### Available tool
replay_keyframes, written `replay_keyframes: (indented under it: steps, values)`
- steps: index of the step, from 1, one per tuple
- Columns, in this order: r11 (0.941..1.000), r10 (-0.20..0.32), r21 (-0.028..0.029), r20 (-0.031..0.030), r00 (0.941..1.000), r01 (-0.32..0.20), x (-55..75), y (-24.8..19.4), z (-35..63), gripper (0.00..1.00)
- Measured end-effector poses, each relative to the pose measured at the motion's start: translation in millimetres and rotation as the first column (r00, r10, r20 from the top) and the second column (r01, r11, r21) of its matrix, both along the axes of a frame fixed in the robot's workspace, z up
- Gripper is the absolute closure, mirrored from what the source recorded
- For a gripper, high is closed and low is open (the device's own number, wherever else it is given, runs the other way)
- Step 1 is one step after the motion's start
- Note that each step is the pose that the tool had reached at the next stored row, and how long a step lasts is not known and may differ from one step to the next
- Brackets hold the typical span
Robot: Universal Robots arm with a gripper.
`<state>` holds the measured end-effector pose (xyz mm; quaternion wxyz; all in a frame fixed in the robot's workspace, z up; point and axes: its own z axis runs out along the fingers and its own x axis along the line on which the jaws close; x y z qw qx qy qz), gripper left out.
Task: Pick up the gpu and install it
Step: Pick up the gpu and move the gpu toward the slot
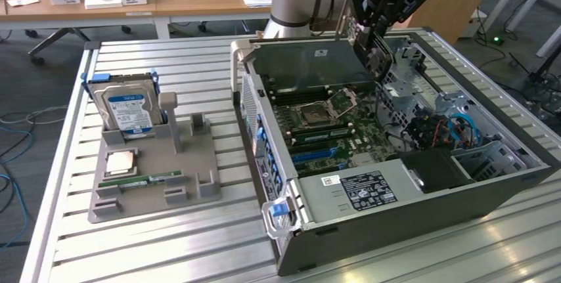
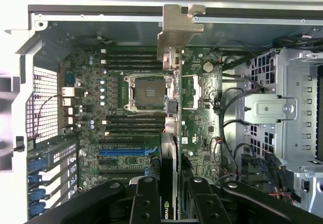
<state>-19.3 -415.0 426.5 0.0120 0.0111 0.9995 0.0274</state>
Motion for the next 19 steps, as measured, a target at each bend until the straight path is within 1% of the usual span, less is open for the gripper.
replay_keyframes:
  steps: [10, 19]
  values:
    - [1.0000, 0.000, 0.0000, 0.0000, 1.0000, 0.000, 18.6, 0.0, 0.0, 0.74]
    - [1.0000, 0.000, 0.0001, 0.0000, 1.0000, 0.000, 32.4, 0.0, 0.0, 0.74]
